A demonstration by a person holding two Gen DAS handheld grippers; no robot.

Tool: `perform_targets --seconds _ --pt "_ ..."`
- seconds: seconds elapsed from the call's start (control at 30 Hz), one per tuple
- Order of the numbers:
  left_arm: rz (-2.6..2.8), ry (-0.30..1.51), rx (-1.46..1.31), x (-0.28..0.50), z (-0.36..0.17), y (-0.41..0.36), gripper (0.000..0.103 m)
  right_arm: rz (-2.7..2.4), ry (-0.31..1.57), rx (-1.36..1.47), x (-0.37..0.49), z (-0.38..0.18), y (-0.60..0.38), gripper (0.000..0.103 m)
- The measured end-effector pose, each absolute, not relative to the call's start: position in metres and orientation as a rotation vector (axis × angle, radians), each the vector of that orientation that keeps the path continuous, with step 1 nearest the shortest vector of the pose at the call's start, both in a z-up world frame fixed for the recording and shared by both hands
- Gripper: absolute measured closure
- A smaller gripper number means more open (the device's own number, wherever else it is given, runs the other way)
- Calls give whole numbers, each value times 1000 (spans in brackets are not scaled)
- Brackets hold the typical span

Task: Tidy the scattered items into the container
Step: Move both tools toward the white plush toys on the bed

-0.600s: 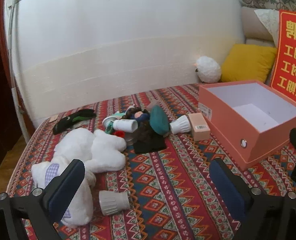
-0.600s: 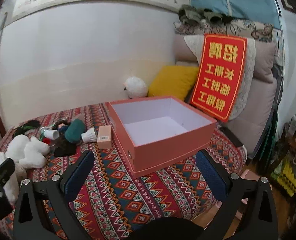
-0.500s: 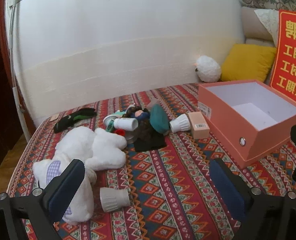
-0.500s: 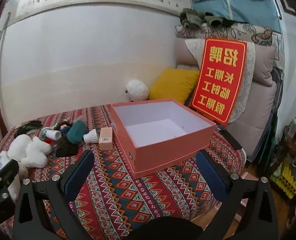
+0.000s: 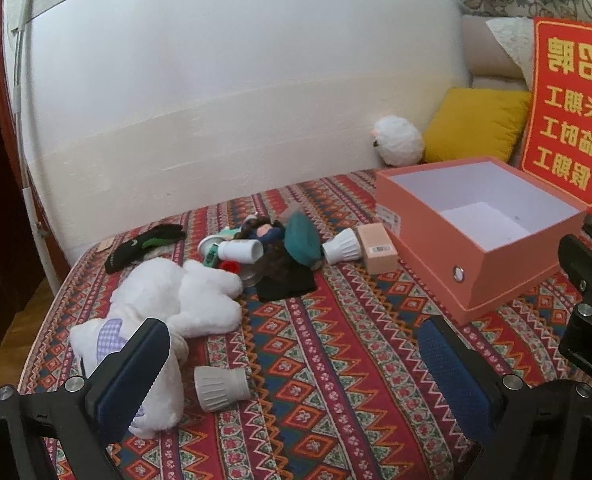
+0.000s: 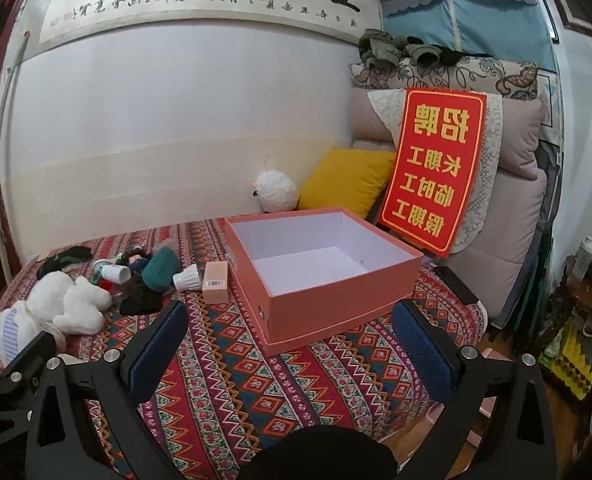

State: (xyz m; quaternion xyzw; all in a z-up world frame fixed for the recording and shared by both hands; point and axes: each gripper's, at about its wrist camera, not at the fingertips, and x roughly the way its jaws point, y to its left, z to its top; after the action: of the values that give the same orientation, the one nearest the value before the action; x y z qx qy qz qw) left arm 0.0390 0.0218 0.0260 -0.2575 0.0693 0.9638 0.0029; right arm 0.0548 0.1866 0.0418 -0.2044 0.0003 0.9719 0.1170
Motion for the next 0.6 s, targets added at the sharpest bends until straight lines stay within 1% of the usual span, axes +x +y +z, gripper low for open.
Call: perform_targets --seconds 0.1,0.3,0.4,0.5,0.6 --pt "3009 203 -821 41 25 22 0 2848 4 -598 58 43 187 0" --pt "2992 118 -826 44 21 13 0 2895 11 -598 58 43 181 0" --pt "3011 141 -806 47 15 10 0 2955 -22 -576 55 39 170 0" --pt "3035 149 -815 47 4 1 0 3070 -83 -655 41 30 151 0" --pt "3014 161 -945 36 -12 -16 0 3196 -94 -767 20 16 125 0"
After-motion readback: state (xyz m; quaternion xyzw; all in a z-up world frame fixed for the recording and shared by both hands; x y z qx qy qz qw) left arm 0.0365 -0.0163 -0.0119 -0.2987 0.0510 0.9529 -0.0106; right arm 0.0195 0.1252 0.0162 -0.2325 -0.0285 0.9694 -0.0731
